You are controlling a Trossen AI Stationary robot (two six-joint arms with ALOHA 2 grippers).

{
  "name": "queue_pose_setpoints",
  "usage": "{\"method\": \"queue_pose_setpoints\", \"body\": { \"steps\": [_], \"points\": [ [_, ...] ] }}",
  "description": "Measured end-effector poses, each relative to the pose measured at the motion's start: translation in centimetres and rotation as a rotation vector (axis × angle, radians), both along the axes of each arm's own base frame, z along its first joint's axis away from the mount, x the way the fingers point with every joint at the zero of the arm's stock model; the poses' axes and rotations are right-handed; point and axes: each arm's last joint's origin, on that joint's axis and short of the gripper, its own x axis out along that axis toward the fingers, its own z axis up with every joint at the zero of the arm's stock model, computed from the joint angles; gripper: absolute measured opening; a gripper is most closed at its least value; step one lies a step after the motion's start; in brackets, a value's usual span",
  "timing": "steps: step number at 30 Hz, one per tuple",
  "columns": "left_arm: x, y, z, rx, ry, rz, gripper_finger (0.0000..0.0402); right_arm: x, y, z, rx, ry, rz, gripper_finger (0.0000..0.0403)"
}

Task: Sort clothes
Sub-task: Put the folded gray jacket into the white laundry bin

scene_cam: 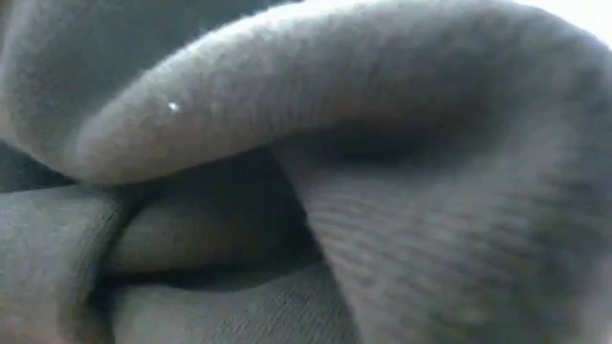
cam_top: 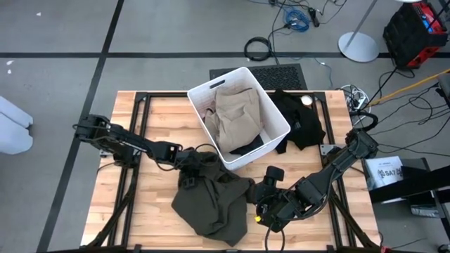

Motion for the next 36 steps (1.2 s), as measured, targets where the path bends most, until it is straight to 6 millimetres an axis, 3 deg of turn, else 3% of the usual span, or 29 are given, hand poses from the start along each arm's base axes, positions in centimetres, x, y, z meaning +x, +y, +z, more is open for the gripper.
{"method": "queue_pose_setpoints", "body": {
  "steps": [5, 10, 22, 36],
  "points": [
    [-0.2, 0.0, 0.9, -0.029, -0.031, -0.007, 0.0014, 0.0, 0.0, 0.0, -0.003, 0.0, 0.0, 0.0251],
    [-1.3, -0.1, 3.9, -0.073, -0.109, -0.023, 0.0013, 0.0, 0.0, 0.0, -0.012, 0.002, 0.006, 0.0251],
    [-4.5, -1.3, 12.2, -0.2, -0.517, -0.067, 0.0012, 0.0, 0.0, 0.0, -0.018, 0.005, 0.011, 0.0251],
    [-8.1, -1.9, 21.3, -0.365, -1.243, -0.16, 0.0012, 0.0, 0.0, 0.0, -0.02, 0.004, 0.009, 0.0251]
  ]
}}
